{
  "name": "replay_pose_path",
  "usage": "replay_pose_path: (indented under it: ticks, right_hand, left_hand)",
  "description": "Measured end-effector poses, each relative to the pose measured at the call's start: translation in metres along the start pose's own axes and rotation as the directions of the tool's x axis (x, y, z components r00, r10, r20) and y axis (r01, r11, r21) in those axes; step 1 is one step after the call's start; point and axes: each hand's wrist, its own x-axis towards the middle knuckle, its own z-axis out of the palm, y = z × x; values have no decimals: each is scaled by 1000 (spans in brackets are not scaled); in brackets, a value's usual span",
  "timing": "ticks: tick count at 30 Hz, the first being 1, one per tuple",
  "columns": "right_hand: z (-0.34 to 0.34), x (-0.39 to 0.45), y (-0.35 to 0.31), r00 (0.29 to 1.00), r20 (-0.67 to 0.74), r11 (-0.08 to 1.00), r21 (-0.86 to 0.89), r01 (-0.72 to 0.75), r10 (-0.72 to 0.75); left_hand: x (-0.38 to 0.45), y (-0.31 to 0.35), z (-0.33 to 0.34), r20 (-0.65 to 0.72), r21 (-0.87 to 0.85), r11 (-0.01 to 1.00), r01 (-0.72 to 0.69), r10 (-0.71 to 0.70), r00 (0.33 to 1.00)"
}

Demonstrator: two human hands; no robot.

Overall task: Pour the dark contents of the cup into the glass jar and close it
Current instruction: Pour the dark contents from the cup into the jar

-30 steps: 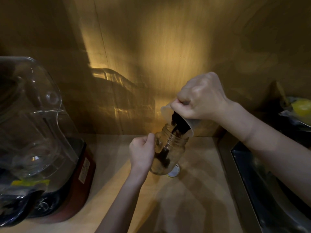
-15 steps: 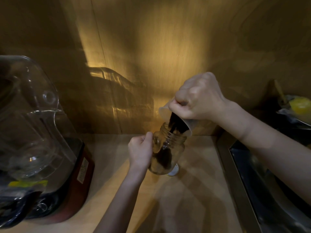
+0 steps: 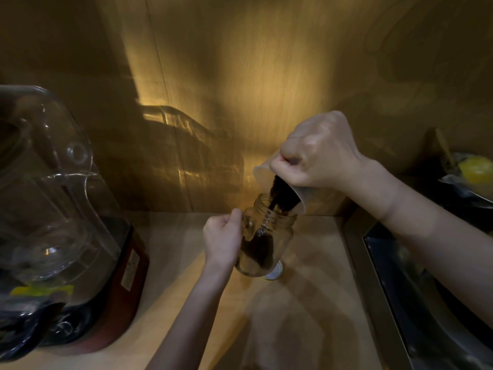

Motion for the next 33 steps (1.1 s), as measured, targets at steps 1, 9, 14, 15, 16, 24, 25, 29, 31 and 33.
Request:
replay_pose_path:
  ticks: [1,9,14,15,16,24,25,29,31,33]
  right_hand:
    - [0,0,0,1000,3,1000,-4,6,-6]
    - [-1,2,-1,1000,-11,1000,-4,20,-20]
    - [-1,6,-3,998,-6,998,-10,58,-58]
    - [-1,6,-3,998,-4,998,-8,60,-60]
    - [0,7,-3,998,-7,998,-5,60,-60]
    - [0,9,-4,996,-6,996,-10,87,-87]
    - [0,10,-5,996,-7,996,-9,92,-92]
    - [0,13,-6,995,-15,995,2,96,-96]
    - [1,14,-6,995,-10,995,11,101,-101]
    - [2,13,-6,995,-5,994,15,105,-104]
  left_hand:
    - [0,1,0,0,1,1000,-2,2,1000]
    - [1,1,0,2,-4,1000,13,-13,1000]
    - [0,0,0,-10,-28,999,38,-38,999]
    - [0,-1,0,-4,-28,999,39,-39,999]
    - [0,0,-1,2,-28,999,37,-37,999]
    - [2,1,-4,-28,-45,997,55,-56,998]
    - [2,1,-5,-25,-49,997,54,-56,998]
    - [1,1,-6,-1,-48,997,55,-55,998]
    - [2,1,-5,-14,-42,997,65,-66,998]
    - [3,2,-5,-14,-51,996,76,-77,997]
